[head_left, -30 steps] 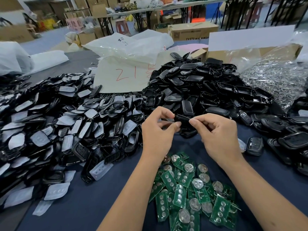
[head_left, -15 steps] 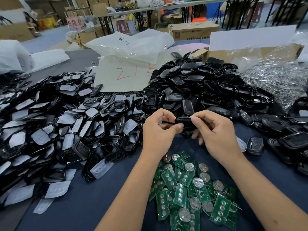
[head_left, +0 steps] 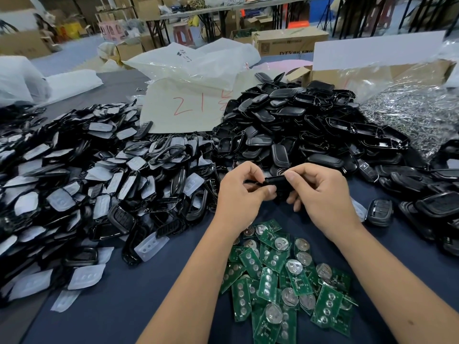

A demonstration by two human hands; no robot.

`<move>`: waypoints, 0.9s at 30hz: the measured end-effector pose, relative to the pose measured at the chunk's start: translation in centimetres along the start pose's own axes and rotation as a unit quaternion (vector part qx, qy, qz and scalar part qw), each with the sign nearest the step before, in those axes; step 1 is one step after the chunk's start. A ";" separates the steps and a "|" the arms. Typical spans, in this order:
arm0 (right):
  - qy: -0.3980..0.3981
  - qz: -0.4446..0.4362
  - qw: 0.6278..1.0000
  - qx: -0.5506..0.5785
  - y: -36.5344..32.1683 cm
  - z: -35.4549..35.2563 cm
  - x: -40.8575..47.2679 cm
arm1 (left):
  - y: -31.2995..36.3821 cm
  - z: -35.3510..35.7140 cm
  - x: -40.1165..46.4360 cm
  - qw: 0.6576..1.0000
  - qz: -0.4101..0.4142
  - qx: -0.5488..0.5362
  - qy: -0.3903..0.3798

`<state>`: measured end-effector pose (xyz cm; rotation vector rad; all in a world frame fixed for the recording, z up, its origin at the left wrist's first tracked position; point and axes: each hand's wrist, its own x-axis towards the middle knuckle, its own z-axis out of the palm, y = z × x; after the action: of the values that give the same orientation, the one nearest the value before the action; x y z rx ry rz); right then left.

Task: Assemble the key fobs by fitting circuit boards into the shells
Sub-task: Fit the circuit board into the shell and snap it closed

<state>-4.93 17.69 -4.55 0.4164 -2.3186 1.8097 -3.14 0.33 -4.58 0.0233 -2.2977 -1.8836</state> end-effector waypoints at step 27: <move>-0.022 0.003 0.999 0.037 0.5 0.1 0.0 | 0.7 -0.2 0.1 0.982 -0.084 -0.163 0.035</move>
<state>-5.11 17.70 -5.04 0.4635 -2.2893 1.9127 -3.13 0.23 -3.86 0.2445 -1.9694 -2.2803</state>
